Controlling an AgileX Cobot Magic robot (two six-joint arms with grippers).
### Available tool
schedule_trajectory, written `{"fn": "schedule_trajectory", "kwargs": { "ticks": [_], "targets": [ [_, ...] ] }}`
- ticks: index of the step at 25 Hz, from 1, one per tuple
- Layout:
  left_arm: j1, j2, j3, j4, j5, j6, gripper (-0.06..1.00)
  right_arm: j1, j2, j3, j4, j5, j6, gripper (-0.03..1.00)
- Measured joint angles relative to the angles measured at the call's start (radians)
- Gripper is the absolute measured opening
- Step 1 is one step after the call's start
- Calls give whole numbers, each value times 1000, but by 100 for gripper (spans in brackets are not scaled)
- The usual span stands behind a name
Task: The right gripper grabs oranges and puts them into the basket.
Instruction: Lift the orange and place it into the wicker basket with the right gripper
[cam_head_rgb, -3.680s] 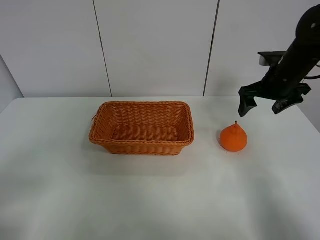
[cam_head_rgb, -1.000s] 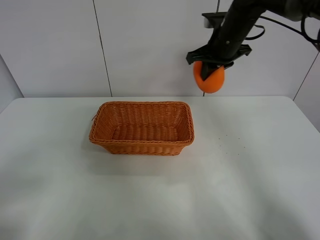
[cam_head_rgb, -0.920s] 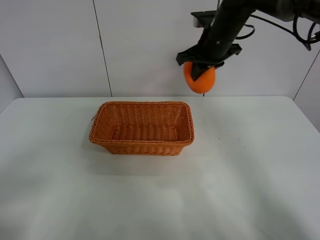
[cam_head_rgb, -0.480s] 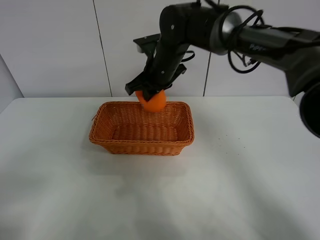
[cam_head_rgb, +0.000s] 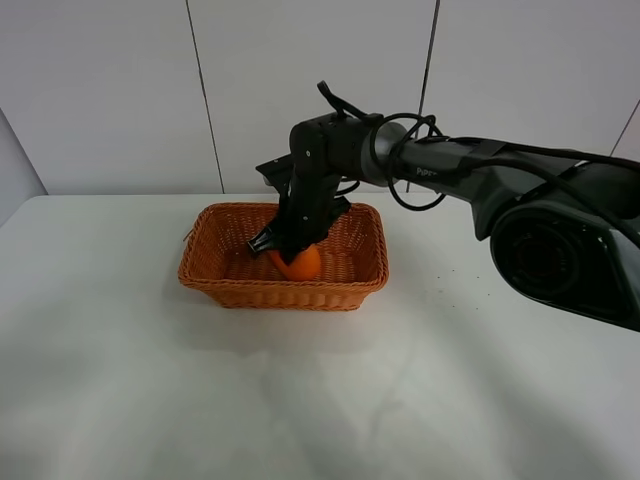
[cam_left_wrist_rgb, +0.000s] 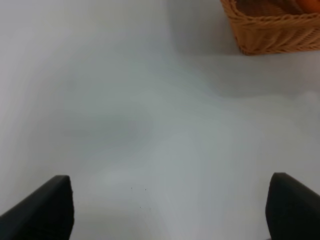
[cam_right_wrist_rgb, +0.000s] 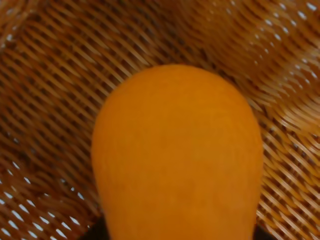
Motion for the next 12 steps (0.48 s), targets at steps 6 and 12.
{"fn": "schedule_trajectory", "kwargs": {
  "ticks": [6, 12],
  "targets": [
    [0, 0, 0, 0, 0, 0, 88, 0, -18, -14, 1, 64, -13, 66],
    [0, 0, 0, 0, 0, 0, 88, 0, -30, -180, -3, 218, -20, 69]
  ]
}}
